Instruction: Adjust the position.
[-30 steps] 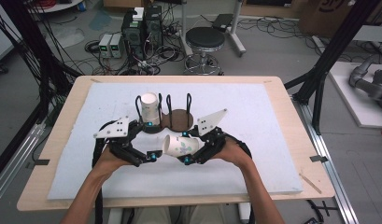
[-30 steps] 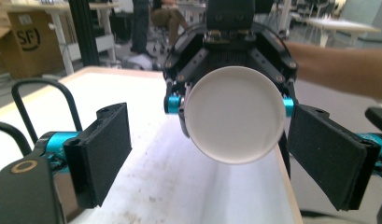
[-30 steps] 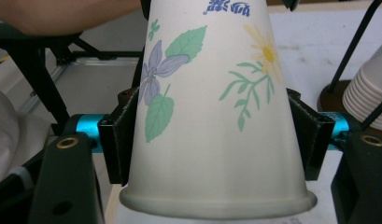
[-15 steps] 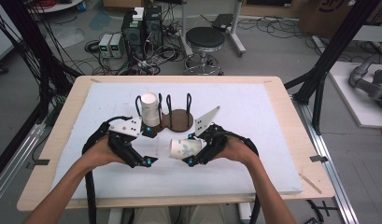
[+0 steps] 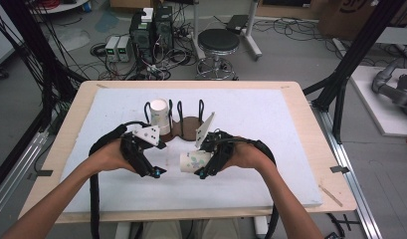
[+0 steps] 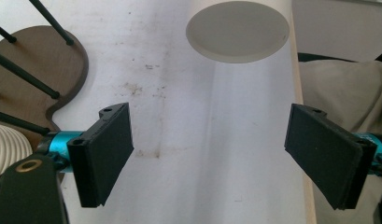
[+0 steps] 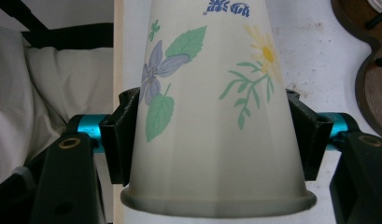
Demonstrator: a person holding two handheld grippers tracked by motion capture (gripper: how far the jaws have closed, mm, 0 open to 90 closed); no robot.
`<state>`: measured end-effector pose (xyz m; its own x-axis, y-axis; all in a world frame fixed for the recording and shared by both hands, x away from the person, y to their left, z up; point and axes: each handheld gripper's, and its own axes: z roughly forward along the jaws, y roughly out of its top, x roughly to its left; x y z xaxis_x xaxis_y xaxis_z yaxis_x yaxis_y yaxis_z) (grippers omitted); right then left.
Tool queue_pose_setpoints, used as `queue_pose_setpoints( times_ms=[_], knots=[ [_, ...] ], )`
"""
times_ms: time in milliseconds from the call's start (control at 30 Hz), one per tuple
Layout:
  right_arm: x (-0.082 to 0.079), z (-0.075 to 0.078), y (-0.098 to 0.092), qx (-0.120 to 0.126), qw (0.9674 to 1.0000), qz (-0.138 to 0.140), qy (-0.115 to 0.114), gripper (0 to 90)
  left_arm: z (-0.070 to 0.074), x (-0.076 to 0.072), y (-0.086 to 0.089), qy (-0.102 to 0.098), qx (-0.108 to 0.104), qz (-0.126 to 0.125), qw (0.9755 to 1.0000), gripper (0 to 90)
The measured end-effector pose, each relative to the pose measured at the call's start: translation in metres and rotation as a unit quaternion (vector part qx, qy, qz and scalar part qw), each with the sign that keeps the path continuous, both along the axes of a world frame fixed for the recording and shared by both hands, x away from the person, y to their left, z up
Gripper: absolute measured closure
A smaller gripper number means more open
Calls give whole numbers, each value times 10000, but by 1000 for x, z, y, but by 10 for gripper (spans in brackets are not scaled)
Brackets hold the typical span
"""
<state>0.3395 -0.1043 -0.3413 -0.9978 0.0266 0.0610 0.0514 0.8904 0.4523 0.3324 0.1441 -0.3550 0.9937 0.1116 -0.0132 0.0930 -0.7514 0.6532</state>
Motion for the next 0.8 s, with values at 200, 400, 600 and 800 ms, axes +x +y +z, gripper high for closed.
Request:
queue_pose_setpoints(
  times_ms=[200,400,600,800],
  knots=[
    [0,1,7,-52,10000,72,29,315,-3,-1,-13,-3,112,-131,9999,153],
    [0,0,12,-70,9999,142,0,315,-5,0,-29,-3,90,-243,9997,159],
    [0,-1,14,-99,9999,138,33,315,-6,1,-39,8,95,-319,9994,164],
    [1,-1,12,-82,9999,108,67,315,-6,2,-43,28,95,-307,9995,170]
  ],
)
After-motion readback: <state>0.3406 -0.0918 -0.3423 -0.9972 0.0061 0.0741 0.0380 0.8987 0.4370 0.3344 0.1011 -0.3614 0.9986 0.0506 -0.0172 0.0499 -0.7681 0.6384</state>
